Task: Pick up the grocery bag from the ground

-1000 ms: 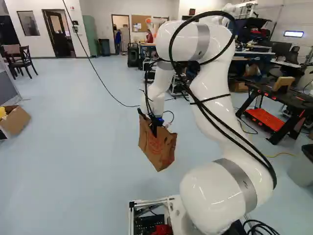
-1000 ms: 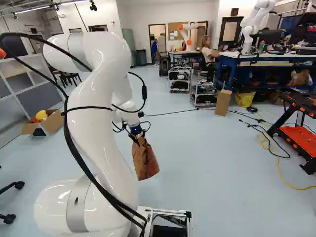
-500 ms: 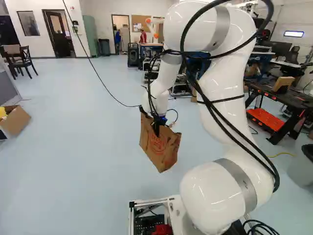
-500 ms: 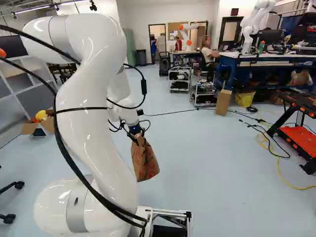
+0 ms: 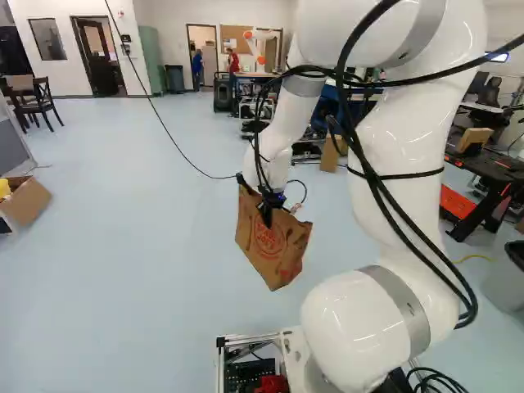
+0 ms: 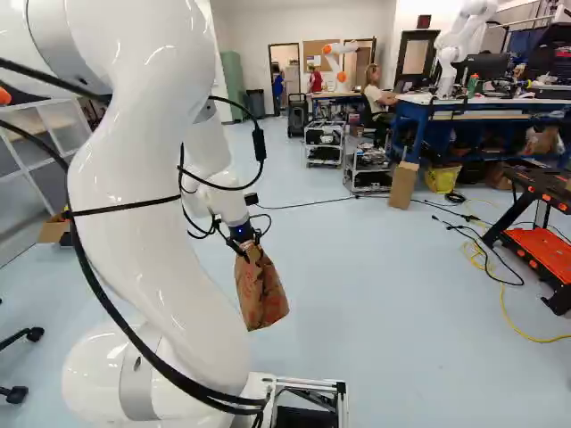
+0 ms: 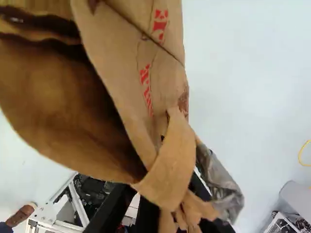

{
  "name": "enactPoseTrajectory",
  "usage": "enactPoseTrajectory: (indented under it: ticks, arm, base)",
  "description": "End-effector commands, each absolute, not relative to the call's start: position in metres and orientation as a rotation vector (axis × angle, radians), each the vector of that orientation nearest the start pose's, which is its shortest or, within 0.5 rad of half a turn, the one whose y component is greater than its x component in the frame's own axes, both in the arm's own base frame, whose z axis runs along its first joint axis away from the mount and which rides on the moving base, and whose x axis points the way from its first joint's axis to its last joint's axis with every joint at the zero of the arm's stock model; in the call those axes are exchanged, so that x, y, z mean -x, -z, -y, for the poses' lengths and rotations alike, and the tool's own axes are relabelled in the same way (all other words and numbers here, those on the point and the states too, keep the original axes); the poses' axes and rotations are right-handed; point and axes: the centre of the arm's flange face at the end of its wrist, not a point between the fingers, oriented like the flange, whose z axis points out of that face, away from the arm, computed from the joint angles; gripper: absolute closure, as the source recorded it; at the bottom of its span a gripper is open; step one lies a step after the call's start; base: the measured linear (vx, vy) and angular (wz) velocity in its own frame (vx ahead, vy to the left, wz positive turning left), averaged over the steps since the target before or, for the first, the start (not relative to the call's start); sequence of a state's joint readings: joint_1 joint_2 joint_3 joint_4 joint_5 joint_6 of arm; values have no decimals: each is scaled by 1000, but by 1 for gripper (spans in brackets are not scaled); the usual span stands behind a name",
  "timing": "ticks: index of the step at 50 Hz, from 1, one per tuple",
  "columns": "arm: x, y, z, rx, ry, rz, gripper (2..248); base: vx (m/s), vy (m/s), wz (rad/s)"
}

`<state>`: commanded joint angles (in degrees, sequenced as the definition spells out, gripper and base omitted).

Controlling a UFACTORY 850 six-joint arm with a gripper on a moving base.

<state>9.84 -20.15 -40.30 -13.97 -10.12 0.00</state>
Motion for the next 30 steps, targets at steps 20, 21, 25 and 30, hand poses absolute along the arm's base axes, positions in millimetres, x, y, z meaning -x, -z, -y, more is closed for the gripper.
enactPoseTrajectory:
  ticks: [20,21,25,30]
  arm:
    - [-429,-296,-69,3105,322,629,229]
    - [-429,-296,-69,3104,326,628,229]
    - [-428,-297,-69,3101,342,621,229]
    - [-426,-299,-68,3097,366,611,229]
  base:
    - [0,0,0]
    - [0,0,0]
    - [0,0,0]
    - [0,0,0]
